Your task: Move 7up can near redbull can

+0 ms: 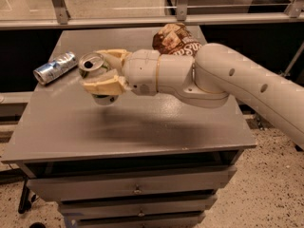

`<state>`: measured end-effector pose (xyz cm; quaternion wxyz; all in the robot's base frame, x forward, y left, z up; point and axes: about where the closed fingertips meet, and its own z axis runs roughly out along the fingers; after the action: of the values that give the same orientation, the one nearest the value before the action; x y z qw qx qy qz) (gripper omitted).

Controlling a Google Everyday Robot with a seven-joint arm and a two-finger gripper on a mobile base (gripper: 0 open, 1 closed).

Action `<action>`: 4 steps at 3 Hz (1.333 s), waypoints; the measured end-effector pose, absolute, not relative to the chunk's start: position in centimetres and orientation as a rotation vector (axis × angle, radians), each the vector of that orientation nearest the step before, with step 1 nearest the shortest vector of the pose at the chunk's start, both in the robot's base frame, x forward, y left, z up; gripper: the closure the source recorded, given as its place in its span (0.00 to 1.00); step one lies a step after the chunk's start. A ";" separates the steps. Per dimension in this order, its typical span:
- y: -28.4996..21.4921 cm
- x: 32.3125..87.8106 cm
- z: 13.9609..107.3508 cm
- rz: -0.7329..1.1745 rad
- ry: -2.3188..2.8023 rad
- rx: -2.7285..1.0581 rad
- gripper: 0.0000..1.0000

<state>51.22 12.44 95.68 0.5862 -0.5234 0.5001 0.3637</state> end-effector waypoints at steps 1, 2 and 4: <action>14.2 54.5 95.3 0.830 1.165 -1.199 1.00; 16.6 58.4 94.1 0.827 1.175 -1.190 1.00; 19.7 65.1 92.6 0.788 1.242 -1.156 1.00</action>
Offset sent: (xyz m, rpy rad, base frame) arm 0.1253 0.0693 -0.0330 0.0099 0.0077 -0.0516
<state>65.07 19.73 92.62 0.5937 -0.4972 0.5343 0.3390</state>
